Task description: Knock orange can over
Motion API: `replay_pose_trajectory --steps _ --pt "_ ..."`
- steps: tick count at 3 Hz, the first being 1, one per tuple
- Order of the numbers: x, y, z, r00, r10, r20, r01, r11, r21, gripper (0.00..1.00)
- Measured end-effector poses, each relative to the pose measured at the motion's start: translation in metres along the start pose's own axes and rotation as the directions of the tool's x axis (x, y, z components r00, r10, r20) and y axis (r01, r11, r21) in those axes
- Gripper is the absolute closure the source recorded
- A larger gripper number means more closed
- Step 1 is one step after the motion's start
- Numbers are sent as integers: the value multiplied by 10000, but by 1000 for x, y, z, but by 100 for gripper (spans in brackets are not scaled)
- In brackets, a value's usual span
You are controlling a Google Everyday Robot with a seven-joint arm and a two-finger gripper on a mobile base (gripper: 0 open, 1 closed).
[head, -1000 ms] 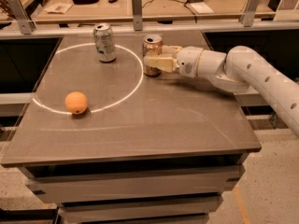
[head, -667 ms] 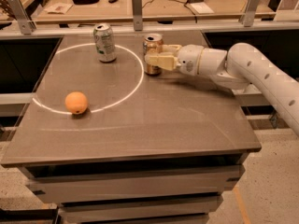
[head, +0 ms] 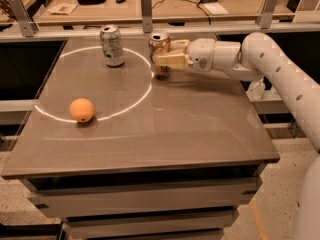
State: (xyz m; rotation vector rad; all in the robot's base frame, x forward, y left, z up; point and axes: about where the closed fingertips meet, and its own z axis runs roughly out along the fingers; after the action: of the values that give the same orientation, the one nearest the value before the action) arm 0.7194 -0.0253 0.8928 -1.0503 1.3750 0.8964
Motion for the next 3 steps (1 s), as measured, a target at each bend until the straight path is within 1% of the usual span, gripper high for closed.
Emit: replay_pose_trajectory --steps 1,2,3 --pt "-26 4 -2 9809 -1925 289 1945 9752 -1053 100" --pt "-40 8 -6 9319 -3623 194 3605 9186 -1622 100" --pt "-46 13 -12 8404 -5420 -66 5307 8252 -1934 100"
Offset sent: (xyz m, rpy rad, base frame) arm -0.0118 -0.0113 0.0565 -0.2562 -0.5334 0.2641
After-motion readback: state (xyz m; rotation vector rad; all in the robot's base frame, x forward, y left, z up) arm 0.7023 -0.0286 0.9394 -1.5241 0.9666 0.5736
